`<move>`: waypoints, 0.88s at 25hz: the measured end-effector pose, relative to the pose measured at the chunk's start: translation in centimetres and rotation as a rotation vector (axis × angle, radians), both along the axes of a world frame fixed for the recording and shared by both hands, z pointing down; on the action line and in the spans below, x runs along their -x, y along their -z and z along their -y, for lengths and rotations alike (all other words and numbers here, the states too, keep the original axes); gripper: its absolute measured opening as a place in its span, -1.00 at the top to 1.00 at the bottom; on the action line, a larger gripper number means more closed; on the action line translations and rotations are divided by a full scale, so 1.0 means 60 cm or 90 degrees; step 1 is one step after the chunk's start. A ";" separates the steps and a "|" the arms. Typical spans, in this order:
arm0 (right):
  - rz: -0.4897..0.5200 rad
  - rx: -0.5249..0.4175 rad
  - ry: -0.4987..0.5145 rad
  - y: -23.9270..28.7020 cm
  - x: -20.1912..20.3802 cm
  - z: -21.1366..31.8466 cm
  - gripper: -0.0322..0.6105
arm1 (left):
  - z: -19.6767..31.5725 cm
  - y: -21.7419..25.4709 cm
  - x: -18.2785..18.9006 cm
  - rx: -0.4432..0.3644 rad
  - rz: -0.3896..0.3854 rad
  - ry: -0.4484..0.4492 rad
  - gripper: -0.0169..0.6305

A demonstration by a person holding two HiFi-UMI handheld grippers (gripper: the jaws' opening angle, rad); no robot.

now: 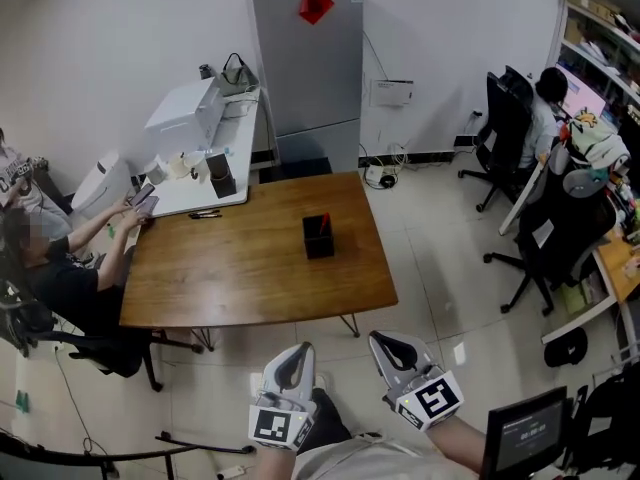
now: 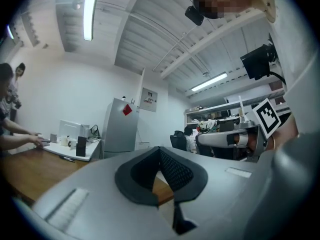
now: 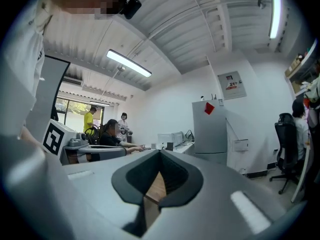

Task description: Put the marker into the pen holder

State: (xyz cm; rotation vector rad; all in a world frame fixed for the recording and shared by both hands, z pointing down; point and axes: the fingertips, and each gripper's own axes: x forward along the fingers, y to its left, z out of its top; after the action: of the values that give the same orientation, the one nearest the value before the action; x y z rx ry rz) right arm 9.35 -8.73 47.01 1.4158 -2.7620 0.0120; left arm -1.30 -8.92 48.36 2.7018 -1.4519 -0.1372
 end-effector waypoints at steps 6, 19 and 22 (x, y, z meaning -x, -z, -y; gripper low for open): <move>0.013 -0.002 0.017 0.009 -0.027 -0.119 0.90 | -0.133 -0.004 -0.030 0.014 0.009 0.015 0.92; 0.017 -0.009 0.018 0.048 0.017 -0.192 0.90 | -0.197 0.059 0.015 -0.011 -0.003 0.024 0.92; 0.010 -0.022 0.014 0.060 0.032 -0.191 0.90 | -0.192 0.068 0.022 -0.016 -0.006 0.013 0.92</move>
State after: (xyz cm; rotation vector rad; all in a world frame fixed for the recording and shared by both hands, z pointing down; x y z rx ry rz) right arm 7.42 2.75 43.39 1.3988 -2.8043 -0.0261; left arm -2.62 2.63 44.30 2.7022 -1.4866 -0.1694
